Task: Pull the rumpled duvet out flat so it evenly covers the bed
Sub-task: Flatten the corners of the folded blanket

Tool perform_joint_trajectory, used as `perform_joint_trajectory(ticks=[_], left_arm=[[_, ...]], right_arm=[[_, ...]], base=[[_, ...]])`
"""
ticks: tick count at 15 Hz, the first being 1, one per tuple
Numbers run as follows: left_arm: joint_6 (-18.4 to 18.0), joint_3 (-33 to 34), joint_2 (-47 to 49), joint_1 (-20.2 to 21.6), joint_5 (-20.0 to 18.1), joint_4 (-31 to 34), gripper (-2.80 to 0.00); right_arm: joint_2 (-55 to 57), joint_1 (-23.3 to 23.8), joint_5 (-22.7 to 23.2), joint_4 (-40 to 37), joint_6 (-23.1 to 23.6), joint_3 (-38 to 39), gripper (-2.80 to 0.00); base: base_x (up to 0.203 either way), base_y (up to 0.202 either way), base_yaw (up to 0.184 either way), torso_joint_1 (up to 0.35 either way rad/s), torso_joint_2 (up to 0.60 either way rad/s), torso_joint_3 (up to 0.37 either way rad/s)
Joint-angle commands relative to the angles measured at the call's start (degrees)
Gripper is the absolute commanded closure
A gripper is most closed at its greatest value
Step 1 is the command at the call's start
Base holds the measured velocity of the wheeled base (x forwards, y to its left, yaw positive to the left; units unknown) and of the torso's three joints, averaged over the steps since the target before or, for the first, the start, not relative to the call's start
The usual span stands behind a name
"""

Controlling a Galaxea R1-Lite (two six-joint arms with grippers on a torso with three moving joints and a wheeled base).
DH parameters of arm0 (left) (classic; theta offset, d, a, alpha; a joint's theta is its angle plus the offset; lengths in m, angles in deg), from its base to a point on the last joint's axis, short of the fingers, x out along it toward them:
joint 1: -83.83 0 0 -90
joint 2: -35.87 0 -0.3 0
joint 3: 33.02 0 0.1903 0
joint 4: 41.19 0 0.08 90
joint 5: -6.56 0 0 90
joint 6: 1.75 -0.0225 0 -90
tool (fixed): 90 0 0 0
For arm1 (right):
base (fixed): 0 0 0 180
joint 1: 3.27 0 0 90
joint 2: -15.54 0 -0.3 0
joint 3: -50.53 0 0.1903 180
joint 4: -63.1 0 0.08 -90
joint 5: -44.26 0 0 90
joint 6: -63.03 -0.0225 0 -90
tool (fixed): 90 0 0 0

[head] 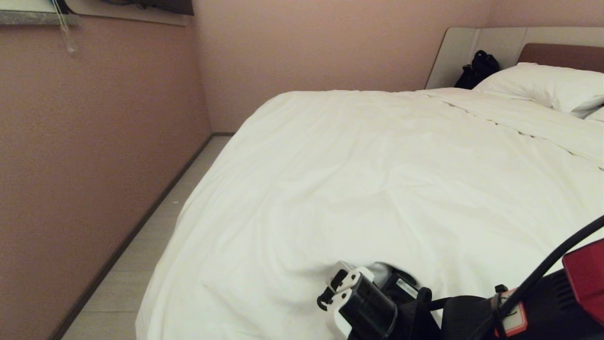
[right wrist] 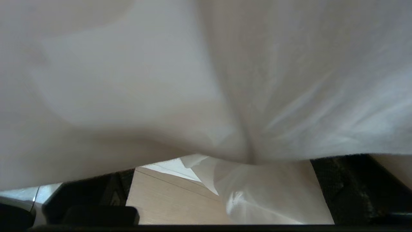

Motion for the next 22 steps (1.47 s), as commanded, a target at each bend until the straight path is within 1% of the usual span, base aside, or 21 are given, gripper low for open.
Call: perform_joint_trajectory(ticks=[1, 13, 18, 22], left_arm=[[0.05, 0.00, 0.00, 0.02, 0.03, -0.04, 0.00], [0.05, 0.00, 0.00, 0.02, 0.03, -0.04, 0.00], [0.05, 0.00, 0.00, 0.02, 0.03, -0.04, 0.00], [0.05, 0.00, 0.00, 0.02, 0.03, -0.04, 0.00]], right_arm=[[0.12, -0.01, -0.22, 0.04, 0.05, -0.04, 0.00], [-0.64, 0.17, 0.31, 0.06, 0.09, -0.91, 0.00], [-8.90, 0.20, -0.15, -0.31, 1.01, -1.02, 0.00], [-15.04, 2.33, -0.56, -0.43, 1.44, -1.62, 0.00]], base=[[0.000, 0.000, 0.000, 0.000, 0.00, 0.000], [0.000, 0.000, 0.000, 0.000, 0.00, 0.000], [0.000, 0.000, 0.000, 0.000, 0.00, 0.000], [0.000, 0.000, 0.000, 0.000, 0.00, 0.000]])
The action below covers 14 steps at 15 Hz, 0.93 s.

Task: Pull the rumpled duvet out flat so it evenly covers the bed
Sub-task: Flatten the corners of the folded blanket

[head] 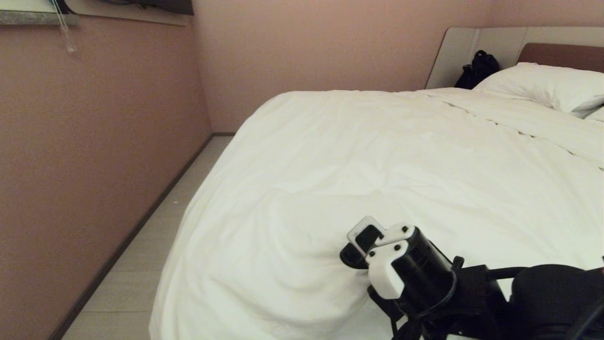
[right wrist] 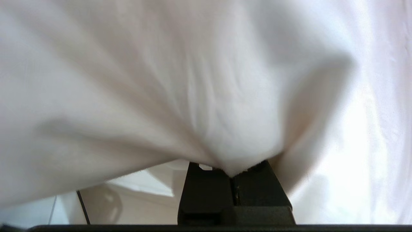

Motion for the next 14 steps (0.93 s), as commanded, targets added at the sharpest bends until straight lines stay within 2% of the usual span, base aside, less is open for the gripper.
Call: perform_joint_trajectory(ticks=[1, 14], left_arm=[[0.05, 0.00, 0.00, 0.00, 0.03, -0.04, 0.00], [0.05, 0.00, 0.00, 0.00, 0.03, 0.05, 0.00]], right_arm=[[-3.54, 0.88, -0.34, 0.41, -0.13, -0.06, 0.00], [-6.20, 1.31, -0.16, 1.39, -0.31, -0.66, 0.00]], base=[[0.000, 0.000, 0.000, 0.000, 0.00, 0.000], [0.000, 0.000, 0.000, 0.000, 0.00, 0.000]])
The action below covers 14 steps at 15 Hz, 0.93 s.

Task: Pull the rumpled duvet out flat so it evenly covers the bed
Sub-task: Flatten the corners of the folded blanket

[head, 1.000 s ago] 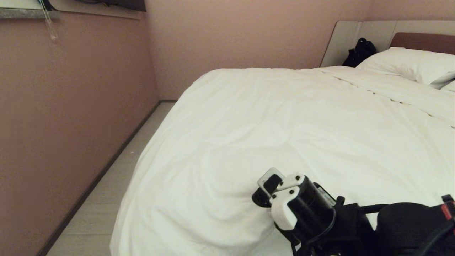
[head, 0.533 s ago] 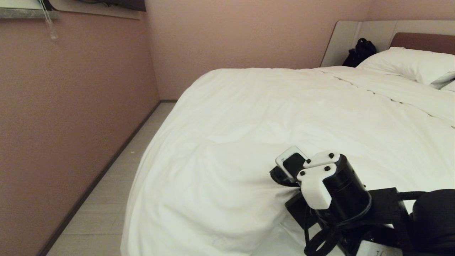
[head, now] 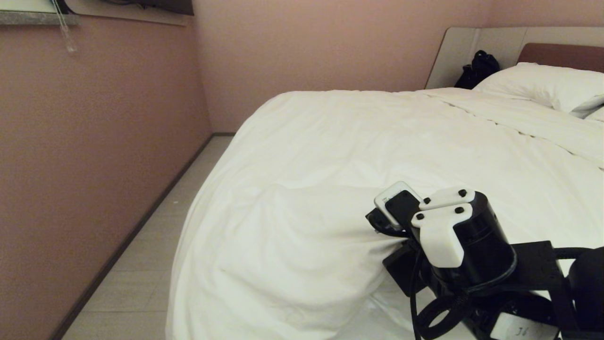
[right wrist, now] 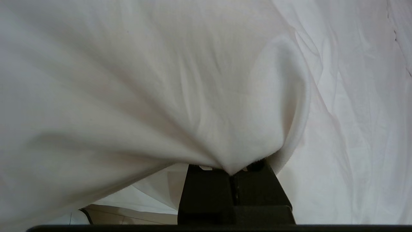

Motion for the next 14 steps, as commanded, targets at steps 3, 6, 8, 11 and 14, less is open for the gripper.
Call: perform_joint_trajectory(ticks=[3, 6, 8, 11, 14], left_arm=[[-0.05, 0.00, 0.00, 0.02, 0.03, -0.12, 0.00], [-0.31, 0.00, 0.00, 0.02, 0.20, -0.05, 0.00], [-0.31, 0.00, 0.00, 0.02, 0.20, -0.08, 0.00], [-0.40, 0.00, 0.00, 0.02, 0.29, 0.05, 0.00], [-1.15, 0.00, 0.09, 0.04, 0.27, 0.47, 0.00]], right_arm=[[0.84, 0.62, -0.07, -0.04, -0.09, 0.60, 0.00], [1.47, 1.47, 0.25, 0.00, -0.24, 0.44, 0.00], [1.38, 1.79, 0.55, 0.27, -0.36, -1.05, 0.00], [1.16, 2.45, 0.88, 0.30, -0.25, -6.88, 0.00], [2.52, 3.95, 0.98, -0.16, 0.28, -14.48, 0.00]], base=[[0.000, 0.000, 0.000, 0.000, 0.00, 0.000], [0.000, 0.000, 0.000, 0.000, 0.00, 0.000], [0.000, 0.000, 0.000, 0.000, 0.00, 0.000], [0.000, 0.000, 0.000, 0.000, 0.00, 0.000], [0.000, 0.000, 0.000, 0.000, 0.00, 0.000]])
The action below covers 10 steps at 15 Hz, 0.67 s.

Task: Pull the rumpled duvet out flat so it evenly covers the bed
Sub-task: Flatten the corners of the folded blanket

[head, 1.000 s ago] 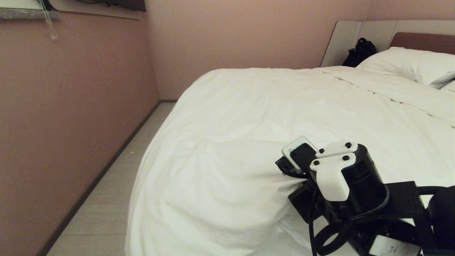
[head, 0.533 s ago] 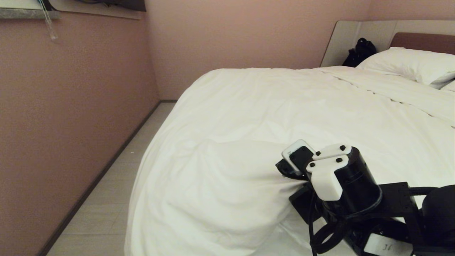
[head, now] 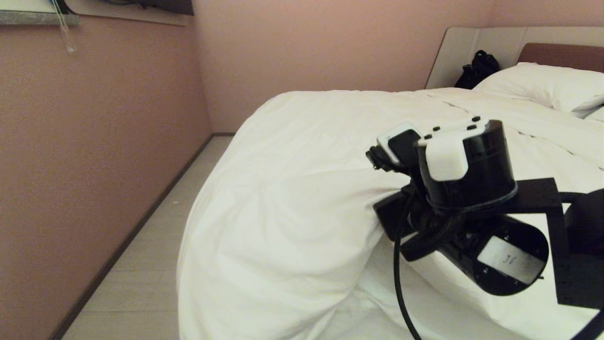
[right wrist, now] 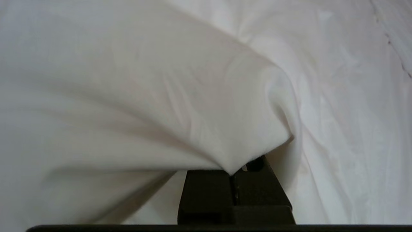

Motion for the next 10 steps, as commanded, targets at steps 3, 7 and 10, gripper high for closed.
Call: perform_joint_trajectory(ticks=[3, 7, 10], left_arm=[[-0.60, 0.00, 0.03, 0.02, -0.26, 0.05, 0.00], [4.08, -11.27, 1.82, 0.03, -3.81, 7.08, 0.00], [10.72, -12.69, 7.01, 0.03, -10.16, 9.27, 0.00]], right_arm=[[3.23, 1.34, -0.05, -0.02, 0.25, -6.49, 0.00], [5.36, 1.73, -0.04, -0.07, 0.30, -11.93, 0.00], [6.47, 3.60, -0.03, -0.33, 0.60, -15.95, 0.00]], base=[[0.000, 0.000, 0.000, 0.000, 0.00, 0.000], [0.000, 0.000, 0.000, 0.000, 0.00, 0.000], [0.000, 0.000, 0.000, 0.000, 0.00, 0.000]])
